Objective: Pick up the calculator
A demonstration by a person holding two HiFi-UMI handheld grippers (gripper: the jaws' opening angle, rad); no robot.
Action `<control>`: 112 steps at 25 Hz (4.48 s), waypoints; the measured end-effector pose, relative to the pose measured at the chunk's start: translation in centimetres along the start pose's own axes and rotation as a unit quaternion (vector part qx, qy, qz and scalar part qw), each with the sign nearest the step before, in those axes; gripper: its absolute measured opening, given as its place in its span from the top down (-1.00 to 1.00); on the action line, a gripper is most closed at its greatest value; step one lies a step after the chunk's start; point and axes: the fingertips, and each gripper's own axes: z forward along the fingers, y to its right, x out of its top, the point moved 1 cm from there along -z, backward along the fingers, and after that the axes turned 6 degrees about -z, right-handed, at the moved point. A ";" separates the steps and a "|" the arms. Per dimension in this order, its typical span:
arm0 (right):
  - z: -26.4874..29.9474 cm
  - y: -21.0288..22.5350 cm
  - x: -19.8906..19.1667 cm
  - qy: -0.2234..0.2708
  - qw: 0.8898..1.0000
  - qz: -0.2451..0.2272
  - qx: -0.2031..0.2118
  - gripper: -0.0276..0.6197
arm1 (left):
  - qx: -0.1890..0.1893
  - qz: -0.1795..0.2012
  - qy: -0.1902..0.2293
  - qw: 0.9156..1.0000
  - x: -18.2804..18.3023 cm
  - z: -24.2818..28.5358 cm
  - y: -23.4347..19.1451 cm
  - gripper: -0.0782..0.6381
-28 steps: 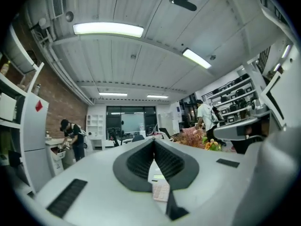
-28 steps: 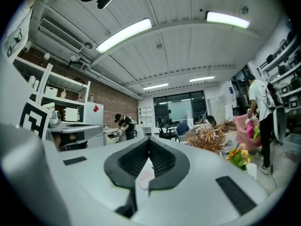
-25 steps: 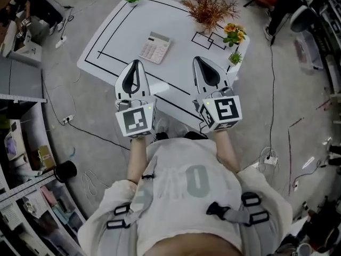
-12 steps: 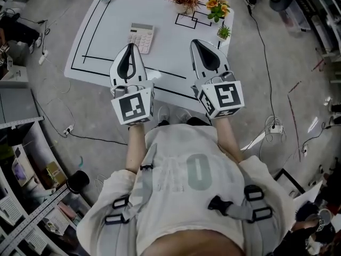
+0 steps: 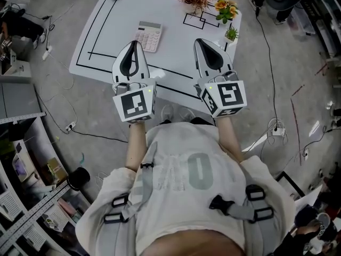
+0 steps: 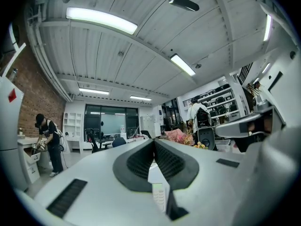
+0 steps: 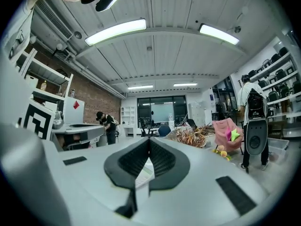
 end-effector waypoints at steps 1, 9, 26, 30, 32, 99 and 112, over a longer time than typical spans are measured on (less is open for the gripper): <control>0.1 0.0 0.0 0.000 1.000 0.001 0.001 0.89 | -0.001 -0.001 -0.002 1.000 -0.1 0.0 0.0 0.72; 0.6 -0.2 0.0 0.002 1.000 0.008 0.005 0.89 | -0.019 -0.002 -0.001 1.000 -0.3 0.1 0.3 0.72; 2.5 -2.1 -0.9 -0.032 0.995 0.052 0.081 -0.42 | -0.018 0.005 -0.001 1.000 -0.3 0.4 0.0 0.72; 3.0 -2.0 -1.1 -0.034 0.994 0.056 0.088 -0.42 | -0.013 0.005 -0.004 1.000 -0.6 0.6 -0.5 0.72; 3.1 -2.2 -1.2 -0.037 0.994 0.055 0.092 -0.42 | -0.012 0.005 -0.006 1.000 -0.6 0.6 -0.6 0.72; 26.4 -3.6 -24.6 -0.413 0.831 0.288 0.234 0.43 | 0.044 -0.065 -0.184 0.980 -16.1 5.0 -8.3 0.72; 26.1 -4.2 -22.8 -0.364 0.829 0.348 0.244 0.68 | 0.039 -0.051 -0.177 0.982 -15.8 5.0 -6.9 0.72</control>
